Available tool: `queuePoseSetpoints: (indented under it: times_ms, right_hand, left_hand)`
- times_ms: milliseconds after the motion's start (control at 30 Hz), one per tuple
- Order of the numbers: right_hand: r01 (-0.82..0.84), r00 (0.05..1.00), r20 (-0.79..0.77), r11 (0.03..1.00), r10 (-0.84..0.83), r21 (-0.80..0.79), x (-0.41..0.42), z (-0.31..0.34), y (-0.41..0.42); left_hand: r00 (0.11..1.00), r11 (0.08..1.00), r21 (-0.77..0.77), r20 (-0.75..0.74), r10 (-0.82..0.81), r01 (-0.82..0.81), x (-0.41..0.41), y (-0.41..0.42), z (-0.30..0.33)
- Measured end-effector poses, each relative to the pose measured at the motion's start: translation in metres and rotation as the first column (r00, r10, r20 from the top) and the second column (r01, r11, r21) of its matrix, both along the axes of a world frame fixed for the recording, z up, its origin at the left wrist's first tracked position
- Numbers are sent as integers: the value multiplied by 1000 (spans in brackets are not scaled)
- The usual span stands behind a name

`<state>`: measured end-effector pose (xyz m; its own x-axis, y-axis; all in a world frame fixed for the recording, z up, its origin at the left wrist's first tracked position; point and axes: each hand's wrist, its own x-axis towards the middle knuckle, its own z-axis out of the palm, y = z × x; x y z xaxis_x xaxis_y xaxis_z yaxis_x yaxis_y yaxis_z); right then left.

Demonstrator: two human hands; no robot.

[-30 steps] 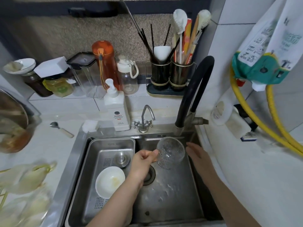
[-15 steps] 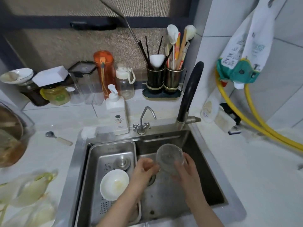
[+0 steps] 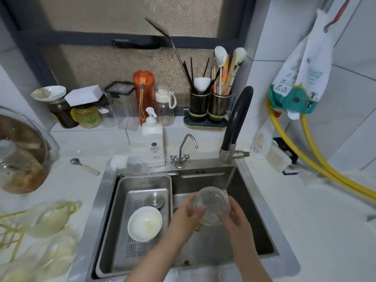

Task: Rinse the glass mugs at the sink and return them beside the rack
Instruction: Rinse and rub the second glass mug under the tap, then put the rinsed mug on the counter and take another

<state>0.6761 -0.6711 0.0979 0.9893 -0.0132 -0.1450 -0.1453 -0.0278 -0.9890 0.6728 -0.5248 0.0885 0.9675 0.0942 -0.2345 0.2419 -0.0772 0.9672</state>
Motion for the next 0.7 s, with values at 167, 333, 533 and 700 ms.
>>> queuePoseSetpoints:
  times_ms: [167, 333, 533, 700]
  right_hand:
    - [-54, 997, -51, 998, 56, 43, -7, 3, -7]
    - [-187, 982, -16, 977, 189, 100, -9, 11, -13]
    - [-375, 926, -17, 925, 376, 61, -34, 11, 10]
    - [-539, 840, -31, 839, 542, 71, -59, 17, 57]
  left_hand:
    - [997, 996, -53, 14, 79, -78, -12, -13, 3]
    - [966, 962, -105, 35, 255, -251, -34, -18, 19]
    - [873, 865, -134, -4, 488, -484, -93, -5, 24]
    - [751, 742, -148, -13, 660, -654, -141, 29, 18]
